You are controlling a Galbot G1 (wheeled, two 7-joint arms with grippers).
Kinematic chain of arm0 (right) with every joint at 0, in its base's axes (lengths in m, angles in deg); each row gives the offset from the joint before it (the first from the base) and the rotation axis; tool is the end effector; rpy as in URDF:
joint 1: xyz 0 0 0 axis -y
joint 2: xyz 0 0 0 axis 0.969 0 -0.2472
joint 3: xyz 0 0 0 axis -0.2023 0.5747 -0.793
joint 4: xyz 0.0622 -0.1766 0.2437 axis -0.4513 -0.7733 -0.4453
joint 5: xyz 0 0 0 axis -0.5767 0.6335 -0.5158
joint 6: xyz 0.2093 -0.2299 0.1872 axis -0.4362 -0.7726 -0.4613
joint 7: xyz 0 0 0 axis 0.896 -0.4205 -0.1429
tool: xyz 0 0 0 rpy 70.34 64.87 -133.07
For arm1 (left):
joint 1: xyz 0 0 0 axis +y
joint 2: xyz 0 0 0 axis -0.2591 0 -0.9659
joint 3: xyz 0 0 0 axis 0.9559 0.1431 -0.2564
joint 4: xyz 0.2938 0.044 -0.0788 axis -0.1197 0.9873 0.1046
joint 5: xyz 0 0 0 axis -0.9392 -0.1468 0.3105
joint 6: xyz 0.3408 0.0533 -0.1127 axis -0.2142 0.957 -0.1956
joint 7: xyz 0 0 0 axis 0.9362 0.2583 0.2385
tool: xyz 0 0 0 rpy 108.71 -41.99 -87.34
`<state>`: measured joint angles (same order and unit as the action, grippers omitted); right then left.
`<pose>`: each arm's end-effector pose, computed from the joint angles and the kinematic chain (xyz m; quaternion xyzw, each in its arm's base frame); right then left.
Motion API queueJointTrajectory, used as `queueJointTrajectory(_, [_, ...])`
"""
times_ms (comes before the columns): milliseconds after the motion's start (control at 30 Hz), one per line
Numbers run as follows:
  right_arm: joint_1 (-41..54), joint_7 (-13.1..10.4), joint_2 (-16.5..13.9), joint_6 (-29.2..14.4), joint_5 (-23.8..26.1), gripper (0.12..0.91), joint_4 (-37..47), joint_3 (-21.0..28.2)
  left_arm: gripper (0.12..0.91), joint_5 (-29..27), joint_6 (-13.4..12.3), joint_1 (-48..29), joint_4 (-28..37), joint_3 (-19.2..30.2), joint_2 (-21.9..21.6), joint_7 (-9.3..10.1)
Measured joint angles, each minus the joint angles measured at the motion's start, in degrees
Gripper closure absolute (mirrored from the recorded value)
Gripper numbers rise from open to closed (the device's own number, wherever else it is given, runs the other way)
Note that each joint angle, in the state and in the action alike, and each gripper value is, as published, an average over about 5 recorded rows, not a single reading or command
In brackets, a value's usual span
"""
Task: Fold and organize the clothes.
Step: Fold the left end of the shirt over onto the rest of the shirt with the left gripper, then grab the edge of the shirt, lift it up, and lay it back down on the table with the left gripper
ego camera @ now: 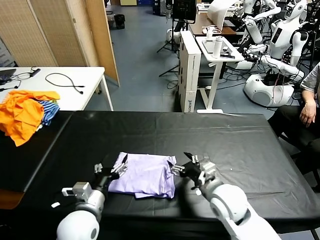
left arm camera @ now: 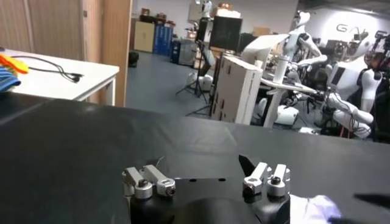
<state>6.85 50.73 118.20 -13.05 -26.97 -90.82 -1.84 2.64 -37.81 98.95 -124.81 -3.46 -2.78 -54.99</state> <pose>0.2821 0.0233 -0.2035 0.2370 -0.9530 0.0049 0.1884 0.2355 0.0195 -0.2315 -0.0492 -0.9884 0.0835 0.1169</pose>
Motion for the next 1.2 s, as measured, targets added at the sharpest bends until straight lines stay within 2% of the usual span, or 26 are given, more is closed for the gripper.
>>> queueJointTrajectory(167, [-5.10,0.40,-0.78,-1.88,-4.01,0.118,-3.21,-6.18,0.123,2.56,-3.69,-0.41,3.91,-2.22,0.44,-3.68])
queueJointTrajectory(400, [-10.94,0.35,-0.91,-2.06,-5.52,0.118,-8.57,-12.94,0.123,5.72,-5.65,-0.64,8.97,-4.23,0.87,-7.42])
queueJointTrajectory(600, [-12.63,0.25,-0.93,-2.06,-5.54,0.118,-10.32,-14.86,0.123,7.64,-5.51,-0.82,11.02,-4.66,1.01,-8.34])
queueJointTrajectory(967, [-13.52,0.15,-0.79,-2.06,-5.51,0.118,-10.80,-15.42,0.140,12.59,-4.82,-1.00,13.60,-4.96,1.10,-9.18])
queueJointTrajectory(1067, [-13.53,0.13,-0.79,-2.06,-5.48,0.118,-10.80,-15.48,0.172,14.54,-4.38,-1.08,13.93,-5.05,1.12,-9.65])
queueJointTrajectory(1133, [-13.58,0.12,-0.76,-2.06,-5.43,0.118,-10.80,-15.49,0.220,15.88,-3.73,-1.10,13.99,-5.12,1.12,-9.85])
queueJointTrajectory(1200, [-13.63,0.10,-0.69,-2.06,-5.36,0.118,-10.80,-15.50,0.307,17.04,-3.05,-1.08,13.96,-5.17,1.14,-9.89])
